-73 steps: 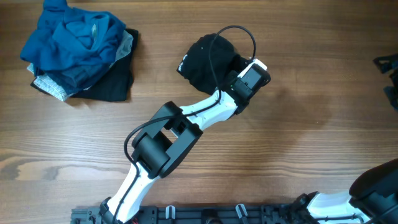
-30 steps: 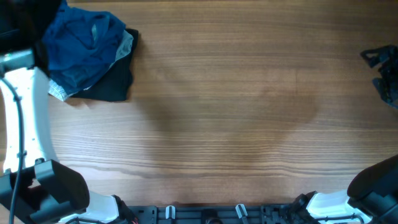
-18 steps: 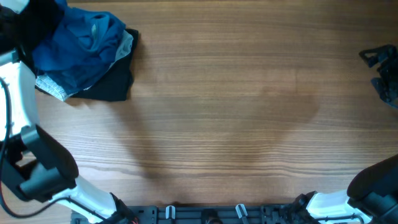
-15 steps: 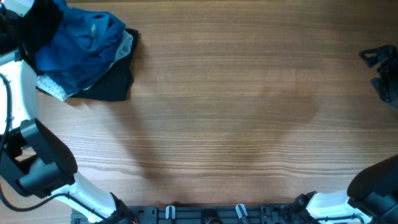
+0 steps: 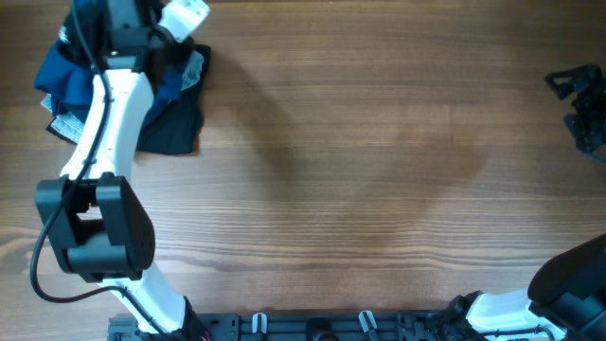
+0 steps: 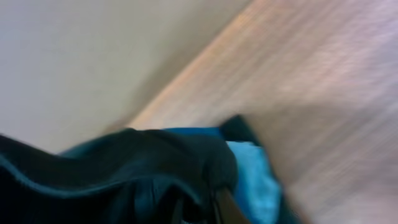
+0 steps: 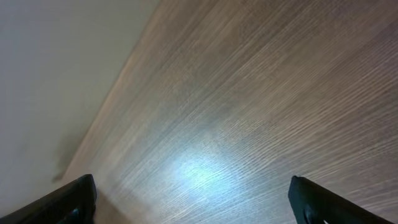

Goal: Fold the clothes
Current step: 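Carry the bundle with the left gripper to the clothes pile at upper left, then lower the bundle onto the pile and open the left gripper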

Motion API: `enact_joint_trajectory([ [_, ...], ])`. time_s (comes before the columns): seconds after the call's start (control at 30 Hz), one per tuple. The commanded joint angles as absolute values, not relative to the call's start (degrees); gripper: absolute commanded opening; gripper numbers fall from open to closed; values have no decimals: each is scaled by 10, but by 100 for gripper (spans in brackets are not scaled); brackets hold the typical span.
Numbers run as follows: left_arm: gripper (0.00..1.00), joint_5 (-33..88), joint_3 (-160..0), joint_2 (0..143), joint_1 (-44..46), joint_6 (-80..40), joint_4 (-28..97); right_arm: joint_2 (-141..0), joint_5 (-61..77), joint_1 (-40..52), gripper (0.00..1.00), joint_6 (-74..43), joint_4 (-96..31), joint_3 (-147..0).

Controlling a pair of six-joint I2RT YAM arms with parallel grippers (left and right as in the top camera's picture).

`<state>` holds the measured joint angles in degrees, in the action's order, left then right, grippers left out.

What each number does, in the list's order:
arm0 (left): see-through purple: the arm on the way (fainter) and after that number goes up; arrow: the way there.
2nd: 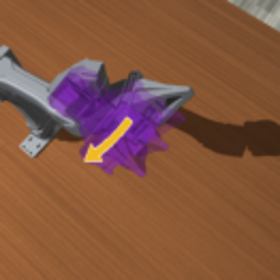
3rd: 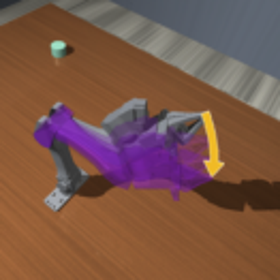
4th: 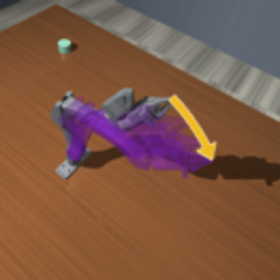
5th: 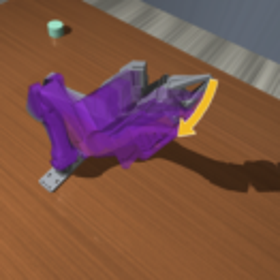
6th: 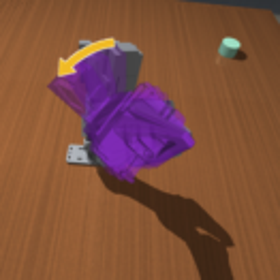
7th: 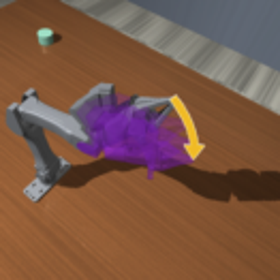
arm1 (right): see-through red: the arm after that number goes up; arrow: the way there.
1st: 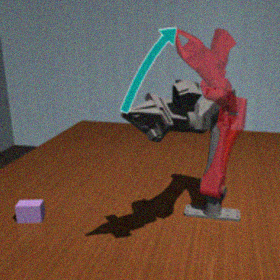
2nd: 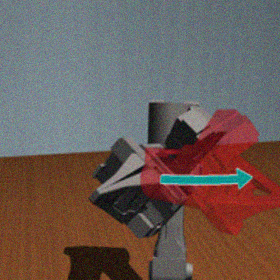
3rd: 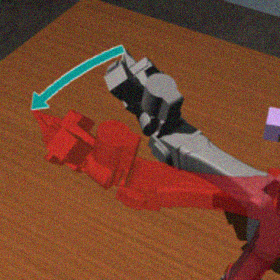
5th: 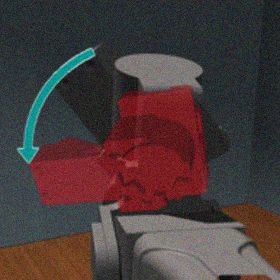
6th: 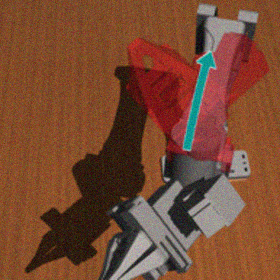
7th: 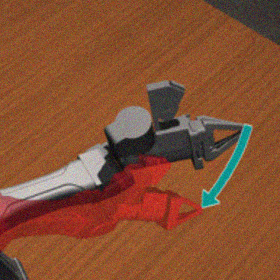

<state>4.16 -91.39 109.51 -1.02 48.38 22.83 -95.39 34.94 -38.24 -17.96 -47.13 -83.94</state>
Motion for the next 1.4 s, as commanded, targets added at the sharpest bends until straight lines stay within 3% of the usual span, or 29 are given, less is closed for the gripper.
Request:
enact_joint_trajectory([
  [0.0,9,51,-921,1096,11,366,260,-955,360,-380,100,-180,-463,-844],
  [0.07,9,45,-921,1096,8,333,277,-955,360,-380,99,-180,-462,-844],
  [0.1,15,45,-921,1096,5,333,288,-955,360,-380,100,-180,-462,-844],
  [0.13,27,44,-921,1096,4,334,295,-955,360,-380,99,-180,-461,-844],
  [0.17,83,44,-921,1096,4,334,301,-955,360,-380,99,-180,-461,-844],
  [0.2,100,45,-921,1096,4,334,301,-955,360,-380,99,-180,-461,-844],
  [0.5,100,74,-926,1091,7,300,292,-955,360,-380,99,-182,-463,-844],
  [0.7,100,93,-956,998,9,91,259,-955,360,-380,99,-182,-462,-844],
  [0.9,100,-3,-956,961,-63,-84,240,-955,360,-380,99,-180,-457,-844],
  [1.37,100,-37,-950,1246,-96,-86,201,-955,360,-380,99,-182,-457,-844],
])
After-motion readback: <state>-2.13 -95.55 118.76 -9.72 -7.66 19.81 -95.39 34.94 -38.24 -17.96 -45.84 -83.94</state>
